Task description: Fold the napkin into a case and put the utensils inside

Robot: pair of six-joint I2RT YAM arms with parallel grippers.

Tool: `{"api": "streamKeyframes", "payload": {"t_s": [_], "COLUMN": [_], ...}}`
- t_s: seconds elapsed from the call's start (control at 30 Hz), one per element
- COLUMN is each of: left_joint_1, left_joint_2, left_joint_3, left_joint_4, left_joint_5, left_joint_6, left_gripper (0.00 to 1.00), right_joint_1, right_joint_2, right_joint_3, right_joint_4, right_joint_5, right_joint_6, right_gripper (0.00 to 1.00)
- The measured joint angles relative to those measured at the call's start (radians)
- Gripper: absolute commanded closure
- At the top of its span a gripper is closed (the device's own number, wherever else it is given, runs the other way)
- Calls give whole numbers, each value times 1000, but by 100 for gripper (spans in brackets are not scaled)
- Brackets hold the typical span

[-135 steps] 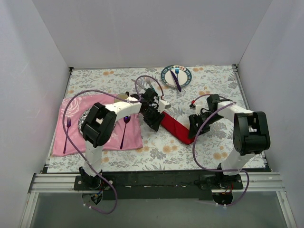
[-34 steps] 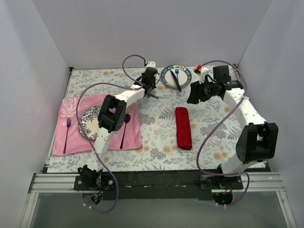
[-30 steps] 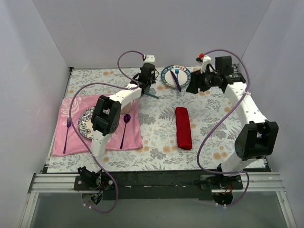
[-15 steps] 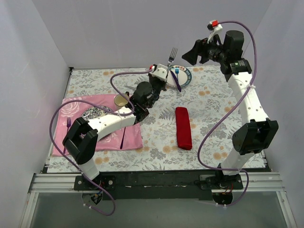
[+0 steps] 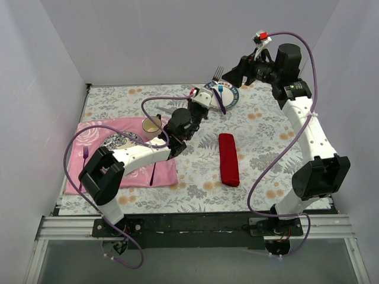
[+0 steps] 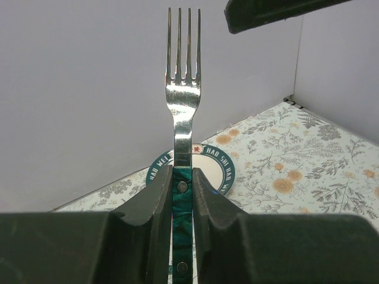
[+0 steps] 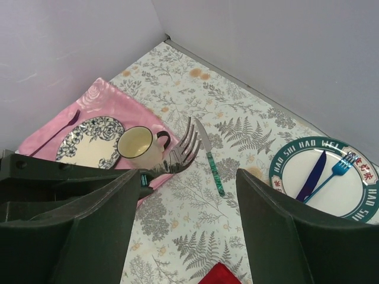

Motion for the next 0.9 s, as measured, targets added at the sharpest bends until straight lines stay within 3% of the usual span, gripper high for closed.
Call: {"api": "streamKeyframes", "payload": {"t_s": [0.23,0.43,0.53,0.6,0.63,0.67,0.7,0.8,0.83,0.9], "left_joint_1": [-21,-42,-48,-52,-52,-52,-52,-52,-53,-49], "left_joint_2": [-7,-23,-25,-25,-25,-26,-26,-34,-39,-56], "left_joint_3": [-18,-23,-26,-27,-27,-27,-29,-30,-30,-20], "left_joint_4": [0,3,10,11,12,13,11,-14,-31,-108], "left_joint_5": [0,0,0,0,0,0,0,3,3,20], "left_joint_6": [0,8,12,15,16,17,17,5,-3,-46], "left_gripper": [100,100,100,100,95,83,52,12,4,2], "right_joint_1": [0,0,1,1,1,4,6,6,4,-6], "right_joint_2": [19,26,27,27,27,27,27,27,27,27], "right_joint_3": [0,0,0,0,0,0,0,0,0,0], "right_joint_4": [16,21,22,21,21,21,24,20,20,6], "right_joint_5": [-8,-9,-9,-10,-16,-18,-22,-29,-27,-43], "right_joint_6": [31,55,65,72,73,77,79,82,78,60], "right_gripper": [38,56,70,95,99,99,99,99,99,99]}}
